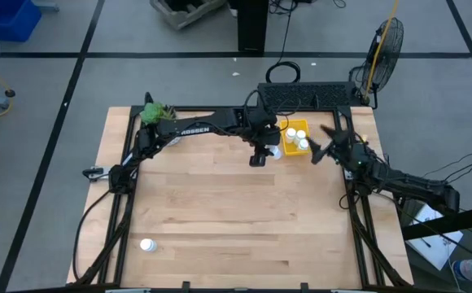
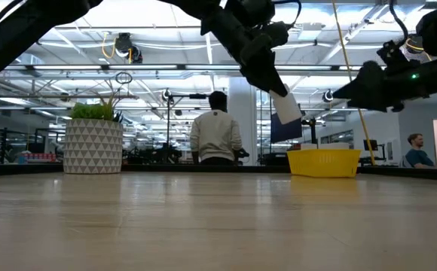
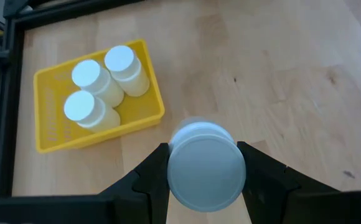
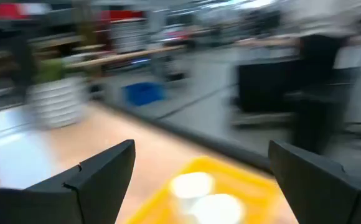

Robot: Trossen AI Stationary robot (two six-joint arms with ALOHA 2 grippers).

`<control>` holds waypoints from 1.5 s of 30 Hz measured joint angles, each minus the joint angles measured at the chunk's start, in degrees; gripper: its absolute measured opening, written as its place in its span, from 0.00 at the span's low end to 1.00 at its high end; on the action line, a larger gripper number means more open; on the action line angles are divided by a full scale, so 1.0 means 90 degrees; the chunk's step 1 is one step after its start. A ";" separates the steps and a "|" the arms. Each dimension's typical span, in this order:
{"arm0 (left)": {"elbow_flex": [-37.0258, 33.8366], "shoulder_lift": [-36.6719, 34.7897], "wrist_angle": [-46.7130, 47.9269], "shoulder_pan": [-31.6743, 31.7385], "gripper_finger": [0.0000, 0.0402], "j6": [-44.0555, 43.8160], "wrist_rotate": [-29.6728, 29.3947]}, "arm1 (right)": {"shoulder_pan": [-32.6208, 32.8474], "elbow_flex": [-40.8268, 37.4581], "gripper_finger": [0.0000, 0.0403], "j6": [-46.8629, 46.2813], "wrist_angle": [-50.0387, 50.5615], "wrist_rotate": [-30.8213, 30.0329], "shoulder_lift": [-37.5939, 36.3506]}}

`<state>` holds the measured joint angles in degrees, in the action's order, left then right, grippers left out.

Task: Pick and place pill bottles into a basket
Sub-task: Put the top white medicine bottle into the yellow bin

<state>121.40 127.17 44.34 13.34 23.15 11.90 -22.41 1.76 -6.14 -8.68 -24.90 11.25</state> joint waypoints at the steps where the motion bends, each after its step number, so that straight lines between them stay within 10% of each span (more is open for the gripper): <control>1: 0.0000 0.0000 0.0045 0.0000 0.39 -0.0029 0.0000 | 0.0000 0.0000 0.90 0.0088 -0.0050 -0.0454 0.0000; 9: 0.0000 0.0000 0.0253 0.0000 0.39 -0.0028 0.0000 | 0.0000 0.0080 0.90 0.0311 0.0099 -0.2970 0.0000; 33: 0.0000 0.0000 0.0192 0.0000 0.39 0.0064 0.0002 | -0.0007 0.0080 0.90 -0.0317 0.0149 -0.3099 -0.0002; 41: 0.0000 0.0000 0.0217 0.0001 0.39 0.0074 0.0004 | -0.0007 0.0161 0.90 0.0006 -0.0504 -0.0062 0.0033; 45: 0.0000 0.0000 0.0236 0.0000 0.39 0.0059 0.0007 | -0.0014 0.0782 0.90 0.0062 0.0711 0.0065 0.0329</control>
<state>121.40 127.17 46.46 13.34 23.68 11.97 -22.54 8.80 -5.57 -2.28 -24.31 14.21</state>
